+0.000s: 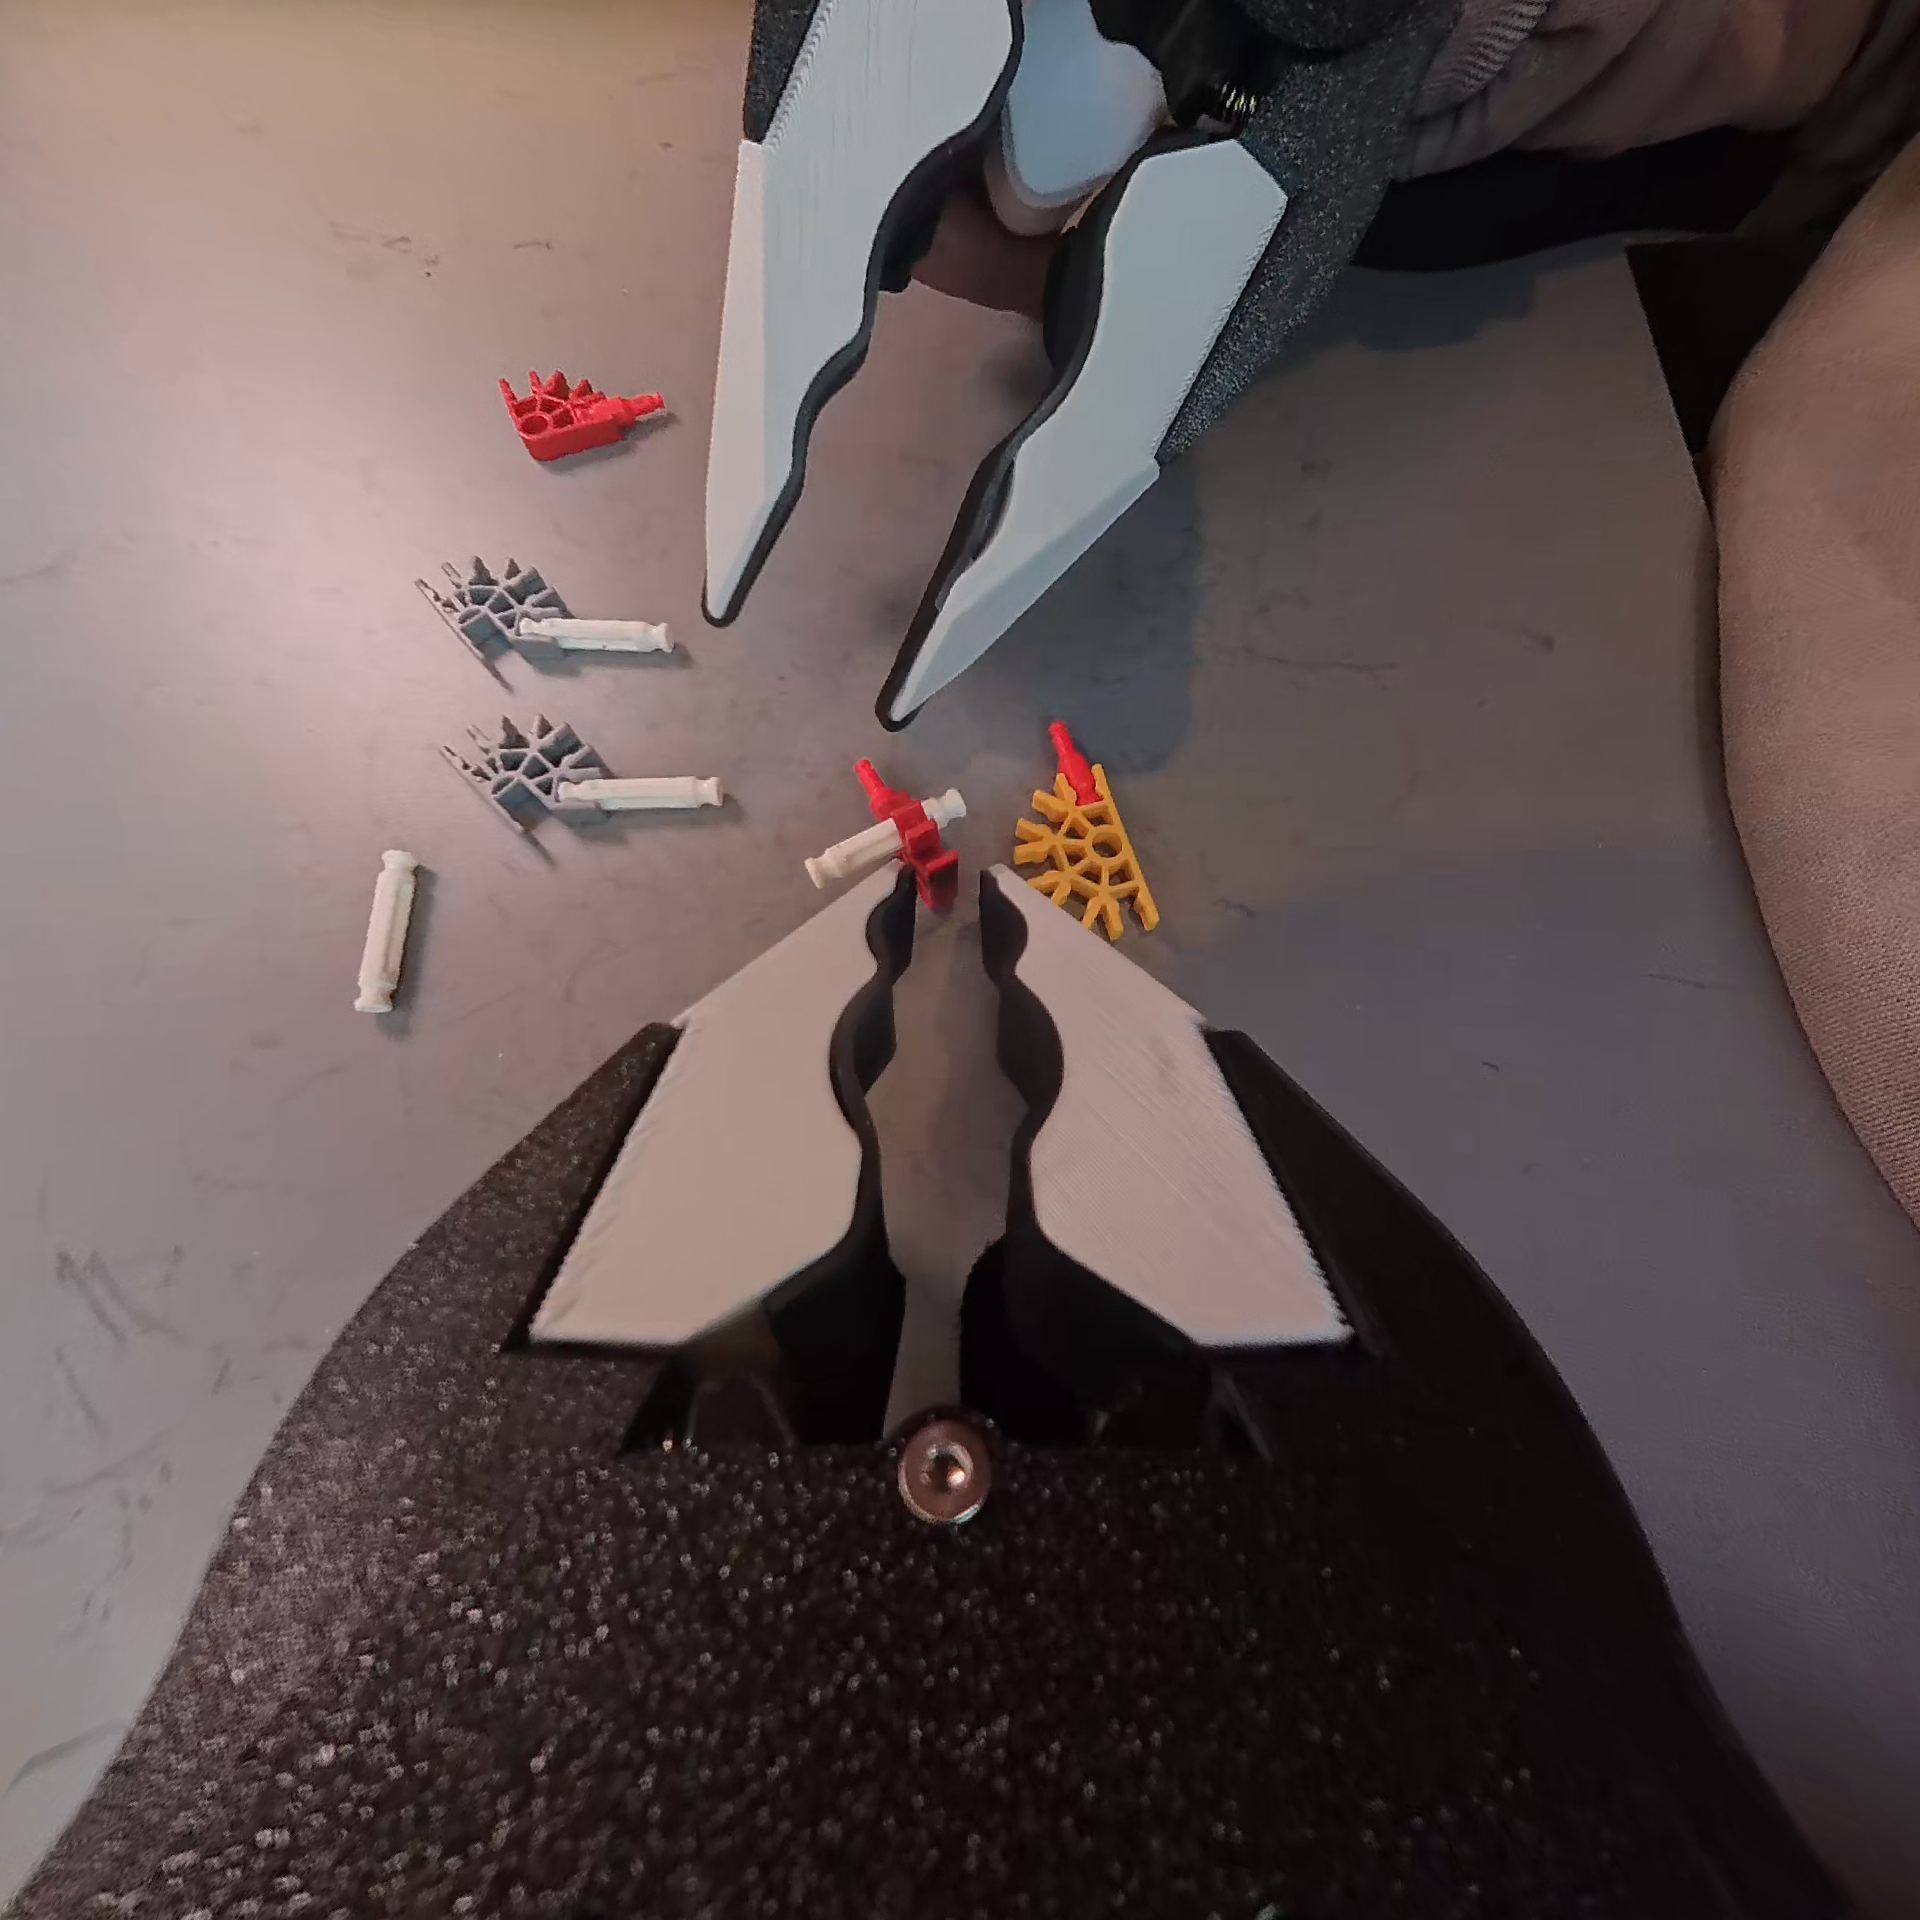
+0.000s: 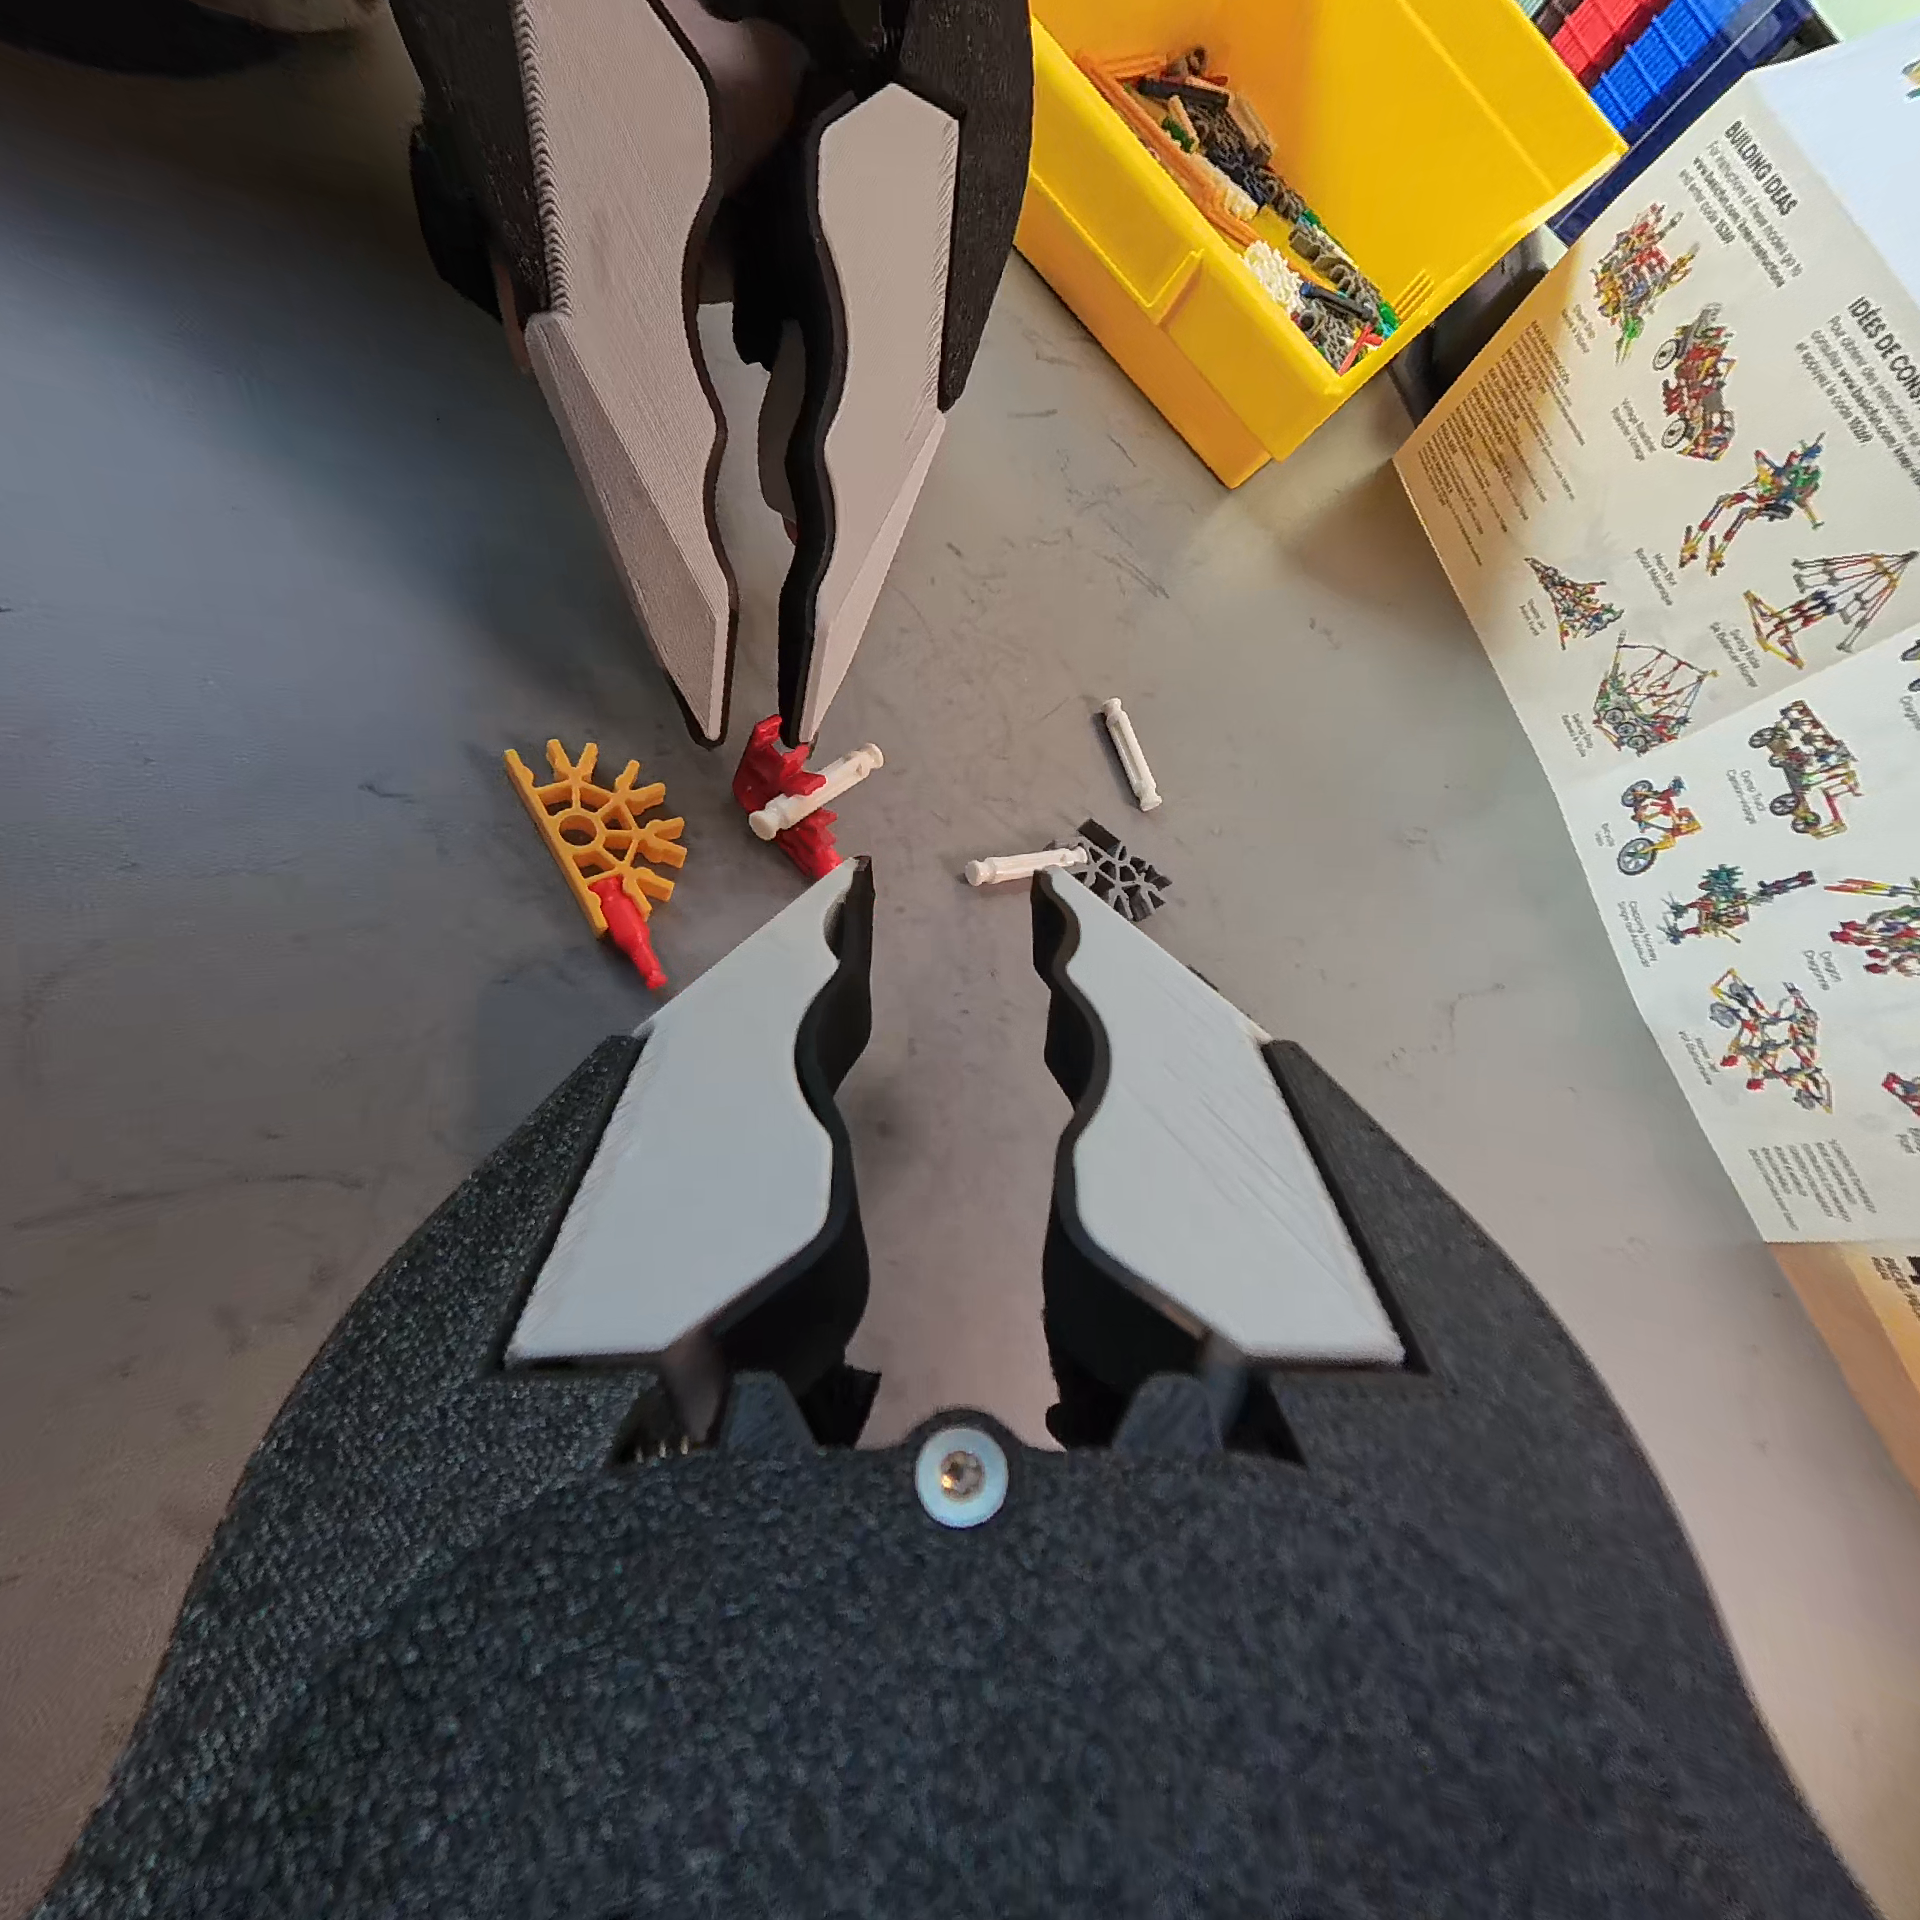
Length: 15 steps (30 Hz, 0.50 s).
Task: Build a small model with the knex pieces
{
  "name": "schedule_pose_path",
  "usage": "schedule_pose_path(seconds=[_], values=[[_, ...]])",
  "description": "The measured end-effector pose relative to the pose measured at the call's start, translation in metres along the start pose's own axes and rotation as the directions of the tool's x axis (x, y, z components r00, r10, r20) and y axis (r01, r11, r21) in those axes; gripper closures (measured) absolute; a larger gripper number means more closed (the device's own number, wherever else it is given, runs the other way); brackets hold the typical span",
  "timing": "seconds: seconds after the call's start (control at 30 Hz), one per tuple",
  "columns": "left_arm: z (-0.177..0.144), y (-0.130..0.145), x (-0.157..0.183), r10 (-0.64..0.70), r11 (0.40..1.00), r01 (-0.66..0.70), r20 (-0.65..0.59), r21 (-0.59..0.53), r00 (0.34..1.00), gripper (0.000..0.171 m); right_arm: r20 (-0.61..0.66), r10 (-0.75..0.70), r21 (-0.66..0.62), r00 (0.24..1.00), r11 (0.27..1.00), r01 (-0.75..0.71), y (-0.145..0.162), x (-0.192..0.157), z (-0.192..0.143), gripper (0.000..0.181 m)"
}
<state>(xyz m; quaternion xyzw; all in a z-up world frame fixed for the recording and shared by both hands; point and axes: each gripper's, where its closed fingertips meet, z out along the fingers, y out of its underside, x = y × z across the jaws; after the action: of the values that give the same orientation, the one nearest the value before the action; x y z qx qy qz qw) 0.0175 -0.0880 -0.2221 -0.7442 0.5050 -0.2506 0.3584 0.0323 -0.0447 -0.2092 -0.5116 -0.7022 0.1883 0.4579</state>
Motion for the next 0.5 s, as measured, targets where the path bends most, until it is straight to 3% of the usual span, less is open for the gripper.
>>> schedule_pose_path(seconds=[0.2, 0.37, 0.5], values=[[-0.019, -0.016, -0.021, -0.092, 0.988, 0.085, 0.051, 0.127, 0.994, 0.151, -0.049, 0.062, -0.003, 0.997, 0.998, -0.062, 0.004, 0.016, -0.004, 0.153], [-0.037, -0.018, -0.057, -0.194, 0.961, 0.149, 0.181, 0.234, 0.964, 0.146, -0.165, 0.140, -0.035, 0.976, 0.988, -0.147, 0.025, 0.061, -0.024, 0.149], [-0.037, -0.023, -0.053, -0.205, 0.953, 0.163, 0.148, 0.256, 0.967, 0.147, -0.085, 0.271, 0.026, 0.959, 0.963, -0.270, 0.028, 0.067, -0.034, 0.148]])
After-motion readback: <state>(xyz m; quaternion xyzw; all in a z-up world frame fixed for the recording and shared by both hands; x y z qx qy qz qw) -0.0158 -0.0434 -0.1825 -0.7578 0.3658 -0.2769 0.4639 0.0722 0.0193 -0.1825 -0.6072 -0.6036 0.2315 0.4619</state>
